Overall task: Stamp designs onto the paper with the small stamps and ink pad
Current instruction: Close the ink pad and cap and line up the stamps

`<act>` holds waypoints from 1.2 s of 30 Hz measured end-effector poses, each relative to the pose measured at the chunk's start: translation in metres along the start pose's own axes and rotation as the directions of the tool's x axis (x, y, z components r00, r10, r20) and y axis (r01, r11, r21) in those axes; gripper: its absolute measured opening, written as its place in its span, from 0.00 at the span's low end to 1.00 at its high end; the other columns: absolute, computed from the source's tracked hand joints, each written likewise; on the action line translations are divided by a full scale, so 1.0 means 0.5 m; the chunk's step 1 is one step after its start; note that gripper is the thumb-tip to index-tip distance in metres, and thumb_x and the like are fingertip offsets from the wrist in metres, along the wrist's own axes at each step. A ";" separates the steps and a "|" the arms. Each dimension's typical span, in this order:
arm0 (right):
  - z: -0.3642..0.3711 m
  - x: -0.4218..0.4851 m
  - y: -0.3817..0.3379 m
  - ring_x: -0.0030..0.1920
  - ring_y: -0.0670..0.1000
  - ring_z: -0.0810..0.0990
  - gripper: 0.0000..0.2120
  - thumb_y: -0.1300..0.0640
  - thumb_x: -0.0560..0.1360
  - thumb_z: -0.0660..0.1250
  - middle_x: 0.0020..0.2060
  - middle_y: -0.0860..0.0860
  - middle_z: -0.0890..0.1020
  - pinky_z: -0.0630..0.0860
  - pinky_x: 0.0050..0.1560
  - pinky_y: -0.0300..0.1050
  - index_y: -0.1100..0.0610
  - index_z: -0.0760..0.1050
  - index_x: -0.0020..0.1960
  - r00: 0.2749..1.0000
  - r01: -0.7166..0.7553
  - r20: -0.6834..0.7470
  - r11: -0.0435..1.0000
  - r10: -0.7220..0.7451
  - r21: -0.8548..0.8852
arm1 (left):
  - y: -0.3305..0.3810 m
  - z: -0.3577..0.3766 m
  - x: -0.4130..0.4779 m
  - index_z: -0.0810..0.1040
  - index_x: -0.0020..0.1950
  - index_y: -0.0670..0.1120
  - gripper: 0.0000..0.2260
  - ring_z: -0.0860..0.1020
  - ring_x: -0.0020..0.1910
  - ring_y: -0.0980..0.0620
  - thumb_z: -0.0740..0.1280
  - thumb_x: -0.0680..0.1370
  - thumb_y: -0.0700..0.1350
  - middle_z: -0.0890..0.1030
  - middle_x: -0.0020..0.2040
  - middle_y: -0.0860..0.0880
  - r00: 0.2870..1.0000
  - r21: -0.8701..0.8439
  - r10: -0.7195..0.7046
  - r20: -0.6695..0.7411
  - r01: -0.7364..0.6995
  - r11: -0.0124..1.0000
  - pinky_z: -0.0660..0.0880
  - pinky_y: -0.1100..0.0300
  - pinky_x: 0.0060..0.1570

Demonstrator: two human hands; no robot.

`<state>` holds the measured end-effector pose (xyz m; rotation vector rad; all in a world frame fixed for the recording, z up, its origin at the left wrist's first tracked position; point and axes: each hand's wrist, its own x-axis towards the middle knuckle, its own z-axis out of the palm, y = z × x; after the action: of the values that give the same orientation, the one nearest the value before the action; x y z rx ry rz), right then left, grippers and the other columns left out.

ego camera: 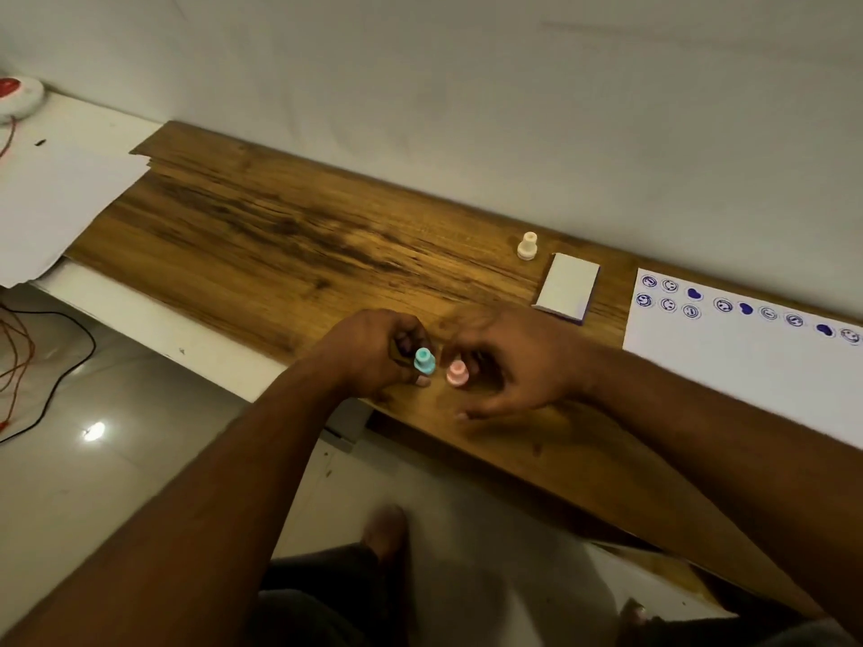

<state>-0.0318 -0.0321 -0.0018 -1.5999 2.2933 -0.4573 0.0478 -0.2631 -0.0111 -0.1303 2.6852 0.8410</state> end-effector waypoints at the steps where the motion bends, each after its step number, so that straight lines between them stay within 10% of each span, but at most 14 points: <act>1: 0.015 -0.003 -0.002 0.49 0.42 0.76 0.25 0.32 0.74 0.69 0.51 0.41 0.80 0.76 0.47 0.38 0.46 0.77 0.64 0.999 -0.010 0.037 0.999 0.011 -0.035 | 0.000 0.000 0.002 0.84 0.53 0.57 0.18 0.80 0.47 0.59 0.85 0.67 0.51 0.82 0.47 0.58 1.000 0.006 -0.007 -0.003 0.007 1.000 0.77 0.59 0.46; 7: 0.034 0.001 0.043 0.52 0.46 0.81 0.17 0.41 0.77 0.70 0.55 0.44 0.84 0.79 0.46 0.41 0.46 0.80 0.63 0.960 -0.220 -0.189 0.974 0.204 -0.062 | -0.004 0.001 0.016 0.84 0.50 0.58 0.17 0.80 0.45 0.61 0.85 0.65 0.52 0.83 0.45 0.58 1.000 -0.007 -0.024 -0.007 0.024 1.000 0.74 0.63 0.43; 14: -0.011 0.031 0.147 0.40 0.52 0.82 0.18 0.35 0.74 0.68 0.38 0.49 0.84 0.71 0.37 0.43 0.49 0.84 0.48 0.696 -0.639 -0.494 0.764 0.521 -0.094 | -0.005 0.003 0.022 0.84 0.48 0.59 0.17 0.81 0.43 0.60 0.86 0.64 0.51 0.85 0.42 0.57 0.999 -0.063 -0.026 -0.018 0.025 0.998 0.79 0.57 0.48; 28: -0.045 0.025 0.165 0.45 0.52 0.83 0.24 0.28 0.68 0.70 0.42 0.47 0.86 0.70 0.40 0.43 0.46 0.84 0.52 0.560 -0.674 -0.611 0.736 0.559 0.055 | 0.009 0.005 0.027 0.85 0.51 0.57 0.17 0.81 0.45 0.61 0.85 0.65 0.51 0.84 0.45 0.57 0.999 -0.069 -0.037 -0.004 0.037 0.997 0.81 0.56 0.51; 32: -0.046 -0.016 0.104 0.40 0.44 0.81 0.26 0.26 0.70 0.66 0.38 0.41 0.81 0.73 0.38 0.41 0.44 0.82 0.55 0.754 -0.387 -0.539 0.917 0.376 0.098 | 0.045 0.037 0.043 0.86 0.55 0.57 0.19 0.81 0.45 0.62 0.84 0.67 0.53 0.84 0.45 0.59 0.986 -0.095 -0.034 -0.161 0.019 0.995 0.81 0.54 0.49; 36: 0.012 -0.031 0.065 0.53 0.46 0.81 0.25 0.35 0.75 0.68 0.54 0.42 0.84 0.74 0.44 0.41 0.44 0.77 0.68 0.904 -0.267 -0.348 0.964 0.250 -0.003 | 0.085 0.070 0.070 0.86 0.57 0.56 0.19 0.82 0.45 0.60 0.84 0.68 0.51 0.85 0.45 0.59 0.971 -0.169 -0.075 -0.229 0.036 0.985 0.81 0.54 0.50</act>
<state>-0.0517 -0.0075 -0.0202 -1.2873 2.7506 -0.6612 0.0168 -0.2080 -0.0268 -0.3637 2.8083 1.0901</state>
